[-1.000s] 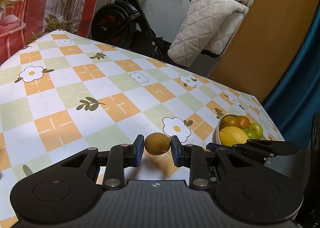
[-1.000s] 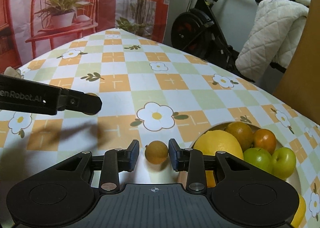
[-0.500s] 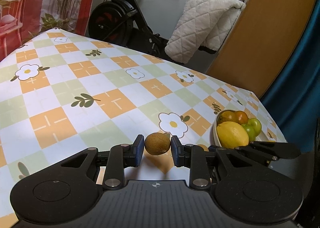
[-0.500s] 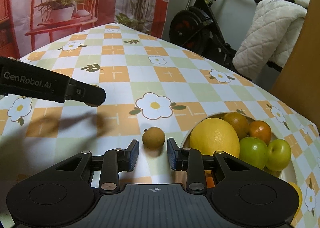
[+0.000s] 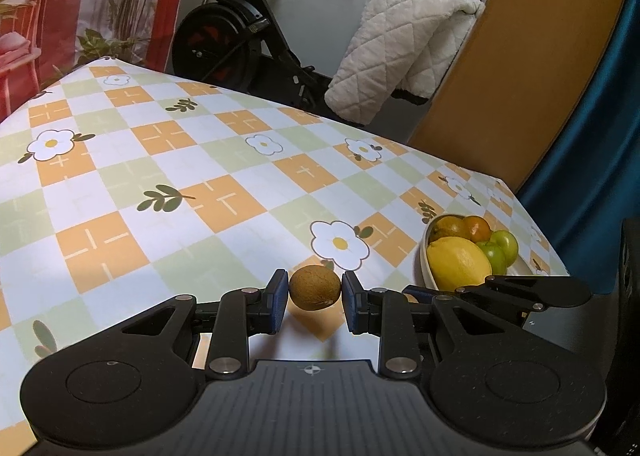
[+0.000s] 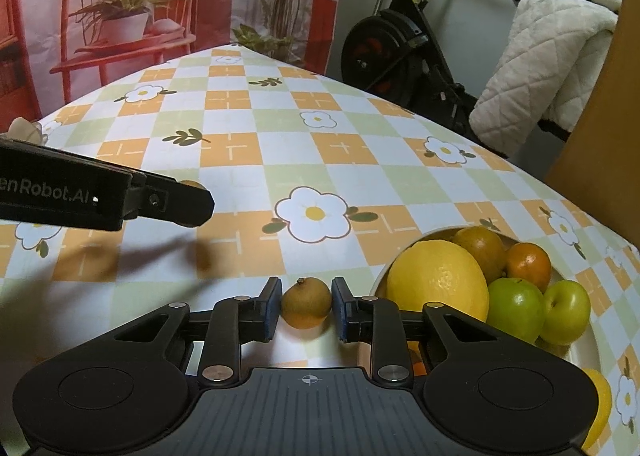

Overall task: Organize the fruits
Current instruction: 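Lift the longan with the left gripper and carry it toward the plate, then lower the longan into the plate and open the left gripper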

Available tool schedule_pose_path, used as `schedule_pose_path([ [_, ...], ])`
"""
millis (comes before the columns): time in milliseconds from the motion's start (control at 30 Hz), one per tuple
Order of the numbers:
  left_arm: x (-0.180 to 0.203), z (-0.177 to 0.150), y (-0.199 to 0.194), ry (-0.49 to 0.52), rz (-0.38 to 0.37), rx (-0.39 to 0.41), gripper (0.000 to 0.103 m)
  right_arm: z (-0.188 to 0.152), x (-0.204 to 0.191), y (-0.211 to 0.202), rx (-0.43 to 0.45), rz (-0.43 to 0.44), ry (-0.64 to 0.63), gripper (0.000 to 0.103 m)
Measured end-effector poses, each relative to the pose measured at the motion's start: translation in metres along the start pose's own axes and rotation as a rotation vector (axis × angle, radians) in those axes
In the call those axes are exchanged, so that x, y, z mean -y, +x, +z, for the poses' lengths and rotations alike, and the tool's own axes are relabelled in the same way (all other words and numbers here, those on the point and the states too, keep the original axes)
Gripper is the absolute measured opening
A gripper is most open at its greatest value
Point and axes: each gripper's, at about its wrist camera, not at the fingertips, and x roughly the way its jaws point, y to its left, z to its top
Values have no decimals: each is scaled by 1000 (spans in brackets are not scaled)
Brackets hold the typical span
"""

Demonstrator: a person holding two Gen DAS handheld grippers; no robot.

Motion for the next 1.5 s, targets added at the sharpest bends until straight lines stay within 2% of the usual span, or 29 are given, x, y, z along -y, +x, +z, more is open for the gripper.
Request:
schedule_pose_path([
  [633, 2, -2, -2, 24, -6, -10, 31, -5, 2, -6, 16, 23, 34, 25],
  [1033, 9, -3, -8, 43, 0, -8, 31, -7, 6, -31, 110, 35, 59, 25],
  [1500, 63, -2, -2, 183, -20, -55, 31, -36, 43, -65, 201, 28, 181, 25],
])
